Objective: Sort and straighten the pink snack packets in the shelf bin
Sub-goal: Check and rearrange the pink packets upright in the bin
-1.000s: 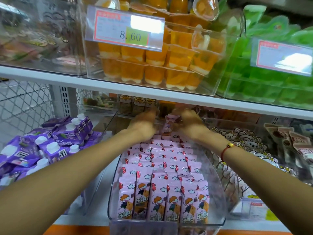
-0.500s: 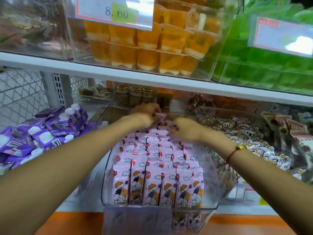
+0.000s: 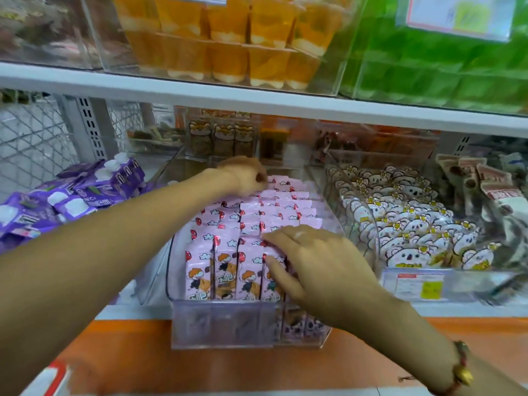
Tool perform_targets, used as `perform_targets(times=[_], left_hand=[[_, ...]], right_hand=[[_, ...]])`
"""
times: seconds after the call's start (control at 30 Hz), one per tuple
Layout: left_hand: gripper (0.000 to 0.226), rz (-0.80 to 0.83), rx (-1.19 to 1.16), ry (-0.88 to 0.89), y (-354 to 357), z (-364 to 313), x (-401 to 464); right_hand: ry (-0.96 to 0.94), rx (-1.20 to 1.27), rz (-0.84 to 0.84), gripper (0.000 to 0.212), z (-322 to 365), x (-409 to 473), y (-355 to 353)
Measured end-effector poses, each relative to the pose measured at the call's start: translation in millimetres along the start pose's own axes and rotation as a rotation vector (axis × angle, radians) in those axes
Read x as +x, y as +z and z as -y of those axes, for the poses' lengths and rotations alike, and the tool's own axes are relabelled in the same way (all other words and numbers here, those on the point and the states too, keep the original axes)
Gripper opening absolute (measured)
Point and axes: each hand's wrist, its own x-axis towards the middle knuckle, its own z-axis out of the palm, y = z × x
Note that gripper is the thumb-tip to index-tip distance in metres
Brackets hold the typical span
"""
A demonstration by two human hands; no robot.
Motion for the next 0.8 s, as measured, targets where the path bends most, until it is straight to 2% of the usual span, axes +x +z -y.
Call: perform_targets(times=[0.1, 0.23, 0.3, 0.4, 0.47, 0.57, 0.67, 0.73, 0.8], left_hand=[[0.027, -0.007, -0.008, -0.057, 4, -4, 2], [0.013, -0.086, -0.088, -0.125, 4, -7, 9], [0.006, -0.212, -0.302, -0.195, -1, -11, 9], [0.014, -0.434, -0.82, -0.278, -9, -15, 2], [0.019, -0.558, -1.021, -0.347, -12, -16, -12], [0.031, -0.717, -1.23, -0.433, -14, -22, -45], [0.024, -0.847, -1.319, -0.395, -16, -31, -89], [0.02, -0.86, -1.329, -0.368, -14, -36, -120], [0.022, -0.846, -1.32, -0.312, -12, -40, -148]], right_hand=[[-0.015, 0.0, -0.007, 0.043, -1, -1, 1], [-0.029, 0.039, -0.027, 0.041, -1, -2, 1], [-0.032, 0.055, -0.037, 0.041, -2, -1, 1], [-0.041, 0.049, -0.055, 0.042, -3, -1, 2], [-0.043, 0.047, -0.057, 0.043, -3, -2, 1], [-0.041, 0.037, -0.041, 0.044, -2, -2, 0], [-0.033, 0.04, -0.011, 0.042, -4, 2, -4], [0.023, 0.142, -0.003, 0.036, -4, 4, -11], [0.112, 0.296, -0.092, 0.031, 0, 4, -18]])
